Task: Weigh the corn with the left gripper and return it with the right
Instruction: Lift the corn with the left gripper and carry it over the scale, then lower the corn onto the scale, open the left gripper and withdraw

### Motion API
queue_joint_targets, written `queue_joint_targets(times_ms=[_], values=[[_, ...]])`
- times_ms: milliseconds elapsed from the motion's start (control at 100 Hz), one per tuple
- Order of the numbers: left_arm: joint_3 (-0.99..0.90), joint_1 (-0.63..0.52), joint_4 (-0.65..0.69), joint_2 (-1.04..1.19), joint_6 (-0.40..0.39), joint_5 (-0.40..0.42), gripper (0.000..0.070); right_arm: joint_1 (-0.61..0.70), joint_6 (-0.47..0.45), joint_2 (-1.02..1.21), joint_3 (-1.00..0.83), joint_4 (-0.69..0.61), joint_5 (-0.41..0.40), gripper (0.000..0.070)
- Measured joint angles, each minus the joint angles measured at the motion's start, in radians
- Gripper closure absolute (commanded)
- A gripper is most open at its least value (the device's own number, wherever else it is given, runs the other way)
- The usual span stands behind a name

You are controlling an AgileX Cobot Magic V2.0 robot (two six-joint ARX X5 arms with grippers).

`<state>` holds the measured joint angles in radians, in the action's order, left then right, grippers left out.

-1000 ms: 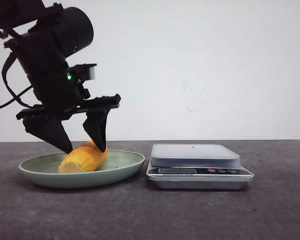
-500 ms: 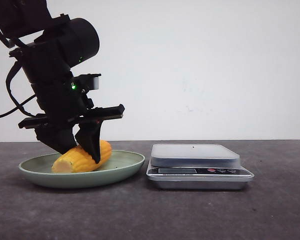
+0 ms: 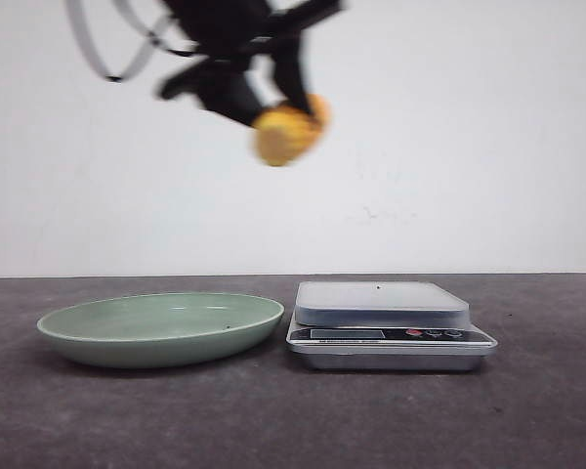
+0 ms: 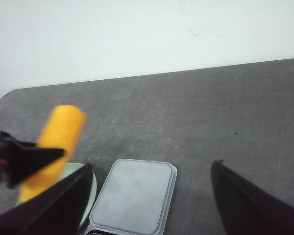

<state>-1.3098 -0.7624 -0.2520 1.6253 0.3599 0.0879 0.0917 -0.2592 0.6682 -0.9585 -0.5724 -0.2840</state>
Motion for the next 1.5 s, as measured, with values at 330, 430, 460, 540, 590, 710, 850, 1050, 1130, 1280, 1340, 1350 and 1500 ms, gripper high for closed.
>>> queue_joint_targets(times_ms=[330,430,460,540,590,710,850,1050,1130,1280,1340,1350,1500], values=[[-0.151,-0.068,-0.020,0.276,0.092,0.021,0.0688,0.000,0.000,0.000,0.000,-0.030,0.000,0.0219],[-0.154,-0.069,-0.021,0.293,0.100,0.031,0.0688,0.000,0.000,0.000,0.000,-0.042,0.000,0.0219],[-0.156,-0.069,-0.021,0.299,0.101,0.031,0.0688,0.000,0.000,0.000,0.000,-0.045,0.000,0.0219],[-0.157,-0.069,-0.023,0.318,0.103,0.034,0.0683,0.000,0.000,0.000,0.000,-0.046,0.000,0.0219],[-0.157,-0.069,-0.029,0.328,0.103,0.034,0.0672,0.000,0.000,0.000,0.000,-0.048,0.000,0.0219],[-0.157,-0.070,-0.043,0.346,0.102,0.035,0.0667,0.000,0.000,0.000,0.000,-0.054,0.000,0.0219],[-0.157,-0.072,-0.046,0.359,0.100,0.035,0.0378,0.000,0.000,0.000,0.000,-0.063,0.000,0.0218],[-0.157,-0.074,-0.042,0.360,0.079,0.023,0.0252,0.000,0.000,0.000,0.000,-0.069,0.000,0.0218],[-0.159,-0.077,-0.043,0.359,0.064,0.012,0.0253,0.000,0.000,0.000,0.000,-0.069,0.000,0.0218],[-0.159,-0.082,-0.063,0.289,0.014,0.016,0.0254,0.000,0.000,0.000,0.000,-0.070,0.000,0.0218],[-0.159,-0.080,-0.077,0.218,-0.016,0.037,0.0254,0.000,0.000,0.000,0.000,-0.070,0.000,0.0218],[-0.159,-0.079,-0.080,0.204,-0.022,0.040,0.0254,0.000,0.000,0.000,0.000,-0.070,0.000,0.0218],[-0.165,-0.028,-0.154,-0.045,-0.114,0.111,0.0256,0.000,0.000,0.000,0.000,-0.065,0.000,0.0218]])
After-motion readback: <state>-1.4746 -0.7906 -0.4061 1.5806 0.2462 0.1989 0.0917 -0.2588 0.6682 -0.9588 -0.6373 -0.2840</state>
